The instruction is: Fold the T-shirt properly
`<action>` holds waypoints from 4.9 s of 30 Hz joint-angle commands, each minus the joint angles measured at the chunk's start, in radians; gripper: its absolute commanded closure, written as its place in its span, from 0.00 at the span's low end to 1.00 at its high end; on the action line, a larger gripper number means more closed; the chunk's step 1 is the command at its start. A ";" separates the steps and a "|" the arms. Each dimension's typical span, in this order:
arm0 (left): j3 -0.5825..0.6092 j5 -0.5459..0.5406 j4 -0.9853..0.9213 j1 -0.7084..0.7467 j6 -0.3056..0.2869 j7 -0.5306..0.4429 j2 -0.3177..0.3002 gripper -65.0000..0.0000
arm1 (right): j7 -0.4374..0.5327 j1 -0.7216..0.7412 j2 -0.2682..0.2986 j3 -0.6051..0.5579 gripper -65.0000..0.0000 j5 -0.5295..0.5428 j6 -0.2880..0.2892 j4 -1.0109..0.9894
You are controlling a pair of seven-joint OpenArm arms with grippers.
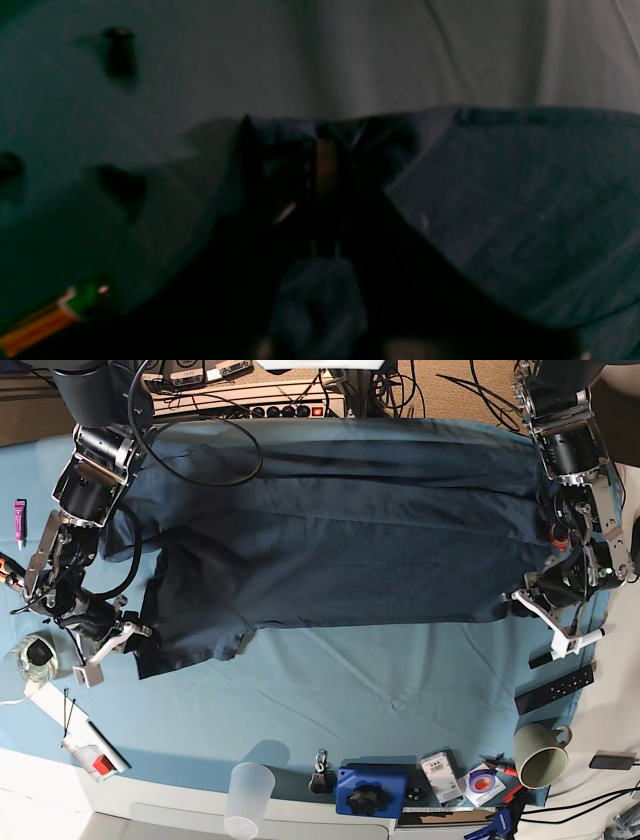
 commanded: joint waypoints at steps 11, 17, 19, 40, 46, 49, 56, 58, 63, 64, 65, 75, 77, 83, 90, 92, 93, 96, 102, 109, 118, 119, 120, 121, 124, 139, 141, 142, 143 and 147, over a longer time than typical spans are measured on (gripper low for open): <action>-0.002 -0.013 0.145 -0.023 0.023 0.107 -0.017 1.00 | 0.005 0.005 0.018 0.003 1.00 0.021 0.001 0.022; -0.004 -0.021 0.178 0.015 0.061 0.153 -0.076 1.00 | -0.080 0.003 0.018 0.003 1.00 0.133 0.001 0.029; -0.004 -0.056 0.189 0.035 0.059 0.162 -0.097 1.00 | -0.105 -0.004 0.018 0.003 1.00 0.165 0.001 0.049; -0.011 -0.109 0.396 0.227 0.030 0.190 -0.108 1.00 | -0.221 -0.314 0.018 0.075 1.00 0.267 0.001 0.498; -0.011 -0.106 0.453 0.284 0.030 0.183 -0.108 1.00 | -0.240 -0.397 0.018 0.146 1.00 0.306 0.001 0.531; -0.011 -0.079 0.475 0.292 0.032 0.182 -0.108 1.00 | -0.245 -0.444 0.018 0.179 1.00 0.332 0.001 0.564; -0.011 -0.072 0.502 0.336 0.045 0.186 -0.108 1.00 | -0.248 -0.544 0.018 0.238 1.00 0.333 0.001 0.658; -0.017 -0.071 0.516 0.353 0.045 0.186 -0.108 1.00 | -0.247 -0.568 0.018 0.245 1.00 0.338 0.001 0.671; -0.093 -0.064 0.574 0.404 0.046 0.183 -0.108 1.00 | -0.248 -0.602 0.018 0.245 1.00 0.340 0.001 0.675; -0.118 -0.066 0.583 0.417 0.045 0.181 -0.108 1.00 | -0.248 -0.605 0.018 0.245 1.00 0.340 0.001 0.675; -0.142 -0.079 0.592 0.429 0.045 0.176 -0.108 1.00 | -0.248 -0.608 0.018 0.245 1.00 0.340 0.001 0.675; -0.209 -0.233 0.597 0.505 -0.030 0.202 -0.107 1.00 | -0.248 -0.655 0.018 0.245 1.00 0.363 0.001 0.675; -0.209 -0.233 0.597 0.508 -0.031 0.193 -0.107 1.00 | -0.248 -0.672 0.018 0.245 1.00 0.363 0.001 0.675; -0.209 -0.278 0.597 0.507 -0.117 0.126 -0.105 0.93 | -0.248 -0.667 0.018 0.245 1.00 0.363 0.001 0.675; -0.207 -0.336 0.590 0.490 -0.143 0.025 -0.105 0.54 | -0.248 -0.668 0.018 0.245 1.00 0.363 0.001 0.675; -0.199 -0.310 0.584 0.470 -0.142 0.028 -0.105 0.54 | -0.248 -0.668 0.018 0.245 1.00 0.363 0.001 0.675; -0.194 -0.307 0.577 0.461 -0.142 0.028 -0.105 0.54 | -0.248 -0.668 0.018 0.245 1.00 0.362 0.001 0.675; -0.163 -0.308 0.546 0.443 -0.142 0.044 -0.105 0.54 | -0.248 -0.668 0.018 0.245 1.00 0.362 0.001 0.675; -0.068 -0.212 0.445 0.420 -0.091 0.051 -0.105 0.54 | -0.248 -0.668 0.018 0.245 1.00 0.362 0.001 0.675; -0.067 -0.176 0.432 0.402 -0.052 0.051 -0.105 0.56 | -0.248 -0.668 0.018 0.245 1.00 0.362 0.001 0.675; -0.067 -0.176 0.432 0.395 -0.117 -0.005 -0.105 0.56 | -0.248 -0.668 0.018 0.245 1.00 0.362 0.001 0.675; -0.067 -0.176 0.432 0.396 -0.116 0.000 -0.105 0.56 | -0.248 -0.668 0.018 0.245 1.00 0.362 0.001 0.675; -0.067 -0.176 0.430 0.396 -0.116 0.008 -0.105 0.56 | -0.248 -0.668 0.018 0.245 1.00 0.362 0.001 0.675; -0.067 -0.176 0.425 0.396 -0.116 0.012 -0.105 0.56 | -0.248 -0.668 0.018 0.245 1.00 0.363 0.001 0.675; -0.067 -0.180 0.382 0.393 -0.116 0.007 -0.105 0.56 | -0.248 -0.668 0.018 0.245 1.00 0.363 0.001 0.675; -0.067 -0.274 0.265 0.341 -0.135 0.036 -0.105 0.86 | -0.248 -0.668 0.018 0.245 1.00 0.362 0.001 0.675; -0.067 -0.274 0.266 0.341 -0.135 0.036 -0.105 0.98 | -0.248 -0.668 0.018 0.245 1.00 0.362 0.001 0.675; -0.067 -0.274 0.266 0.341 -0.135 0.036 -0.105 1.00 | -0.248 -0.668 0.018 0.245 1.00 0.362 0.001 0.675; -0.067 -0.274 0.266 0.341 -0.135 0.036 -0.105 1.00 | -0.248 -0.667 0.018 0.245 1.00 0.362 0.001 0.675; -0.068 -0.273 0.267 0.340 -0.135 0.048 -0.106 1.00 | -0.248 -0.668 0.018 0.245 1.00 0.362 0.001 0.675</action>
